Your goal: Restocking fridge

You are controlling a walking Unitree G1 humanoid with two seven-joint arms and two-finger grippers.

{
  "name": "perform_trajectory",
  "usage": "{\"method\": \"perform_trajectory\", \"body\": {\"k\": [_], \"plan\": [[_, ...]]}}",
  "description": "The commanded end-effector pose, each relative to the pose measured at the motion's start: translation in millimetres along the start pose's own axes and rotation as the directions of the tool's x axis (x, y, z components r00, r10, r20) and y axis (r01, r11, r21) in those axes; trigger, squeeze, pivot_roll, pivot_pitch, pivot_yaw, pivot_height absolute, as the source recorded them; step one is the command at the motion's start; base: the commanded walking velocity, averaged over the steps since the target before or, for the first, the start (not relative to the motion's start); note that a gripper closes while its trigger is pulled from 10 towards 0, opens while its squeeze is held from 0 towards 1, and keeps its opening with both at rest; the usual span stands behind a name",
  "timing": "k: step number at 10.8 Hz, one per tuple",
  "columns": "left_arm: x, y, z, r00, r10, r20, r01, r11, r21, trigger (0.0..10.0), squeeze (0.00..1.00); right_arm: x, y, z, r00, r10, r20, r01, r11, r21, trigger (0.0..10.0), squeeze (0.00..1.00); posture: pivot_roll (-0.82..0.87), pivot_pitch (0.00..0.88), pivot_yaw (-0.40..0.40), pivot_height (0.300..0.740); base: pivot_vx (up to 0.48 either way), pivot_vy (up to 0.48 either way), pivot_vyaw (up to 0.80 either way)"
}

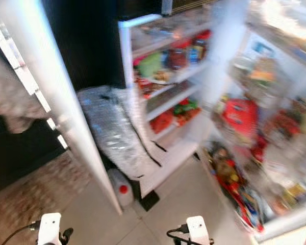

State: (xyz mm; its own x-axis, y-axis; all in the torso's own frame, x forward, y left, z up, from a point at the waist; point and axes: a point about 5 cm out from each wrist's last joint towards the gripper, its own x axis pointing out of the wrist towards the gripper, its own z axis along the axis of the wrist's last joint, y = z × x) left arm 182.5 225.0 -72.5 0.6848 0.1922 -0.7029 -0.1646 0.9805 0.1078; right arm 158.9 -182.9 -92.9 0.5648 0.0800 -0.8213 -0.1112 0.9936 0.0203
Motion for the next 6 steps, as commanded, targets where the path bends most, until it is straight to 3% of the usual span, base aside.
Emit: {"method": "perform_trajectory", "body": {"k": [1,3,6], "plan": [[-1.8,1.3,-8.2,0.999,0.000,-0.039,0.000,1.000,0.002,10.0,0.00,-1.7,-7.1,-3.8,0.998,-0.061,-0.012,0.061,0.997,0.042,10.0,0.00,-0.02,0.021,0.067,0.740,0.000,0.000,-0.71],[-1.5,0.2,-7.6,0.999,0.005,-0.040,-0.005,1.000,-0.007,10.0,0.00,-5.5,-10.6,-18.4,0.990,-0.130,-0.061,0.137,0.983,0.122,10.0,0.00,-0.01,0.018,0.066,0.740,0.000,0.000,-0.69],[-1.8,-0.6,-8.6,0.999,0.024,-0.042,-0.026,0.999,-0.043,10.0,0.00,-9.0,-3.1,-34.1,0.987,-0.129,-0.094,0.141,0.981,0.133,10.0,0.00,0.01,0.012,0.049,0.740,0.000,0.000,0.00]]}}
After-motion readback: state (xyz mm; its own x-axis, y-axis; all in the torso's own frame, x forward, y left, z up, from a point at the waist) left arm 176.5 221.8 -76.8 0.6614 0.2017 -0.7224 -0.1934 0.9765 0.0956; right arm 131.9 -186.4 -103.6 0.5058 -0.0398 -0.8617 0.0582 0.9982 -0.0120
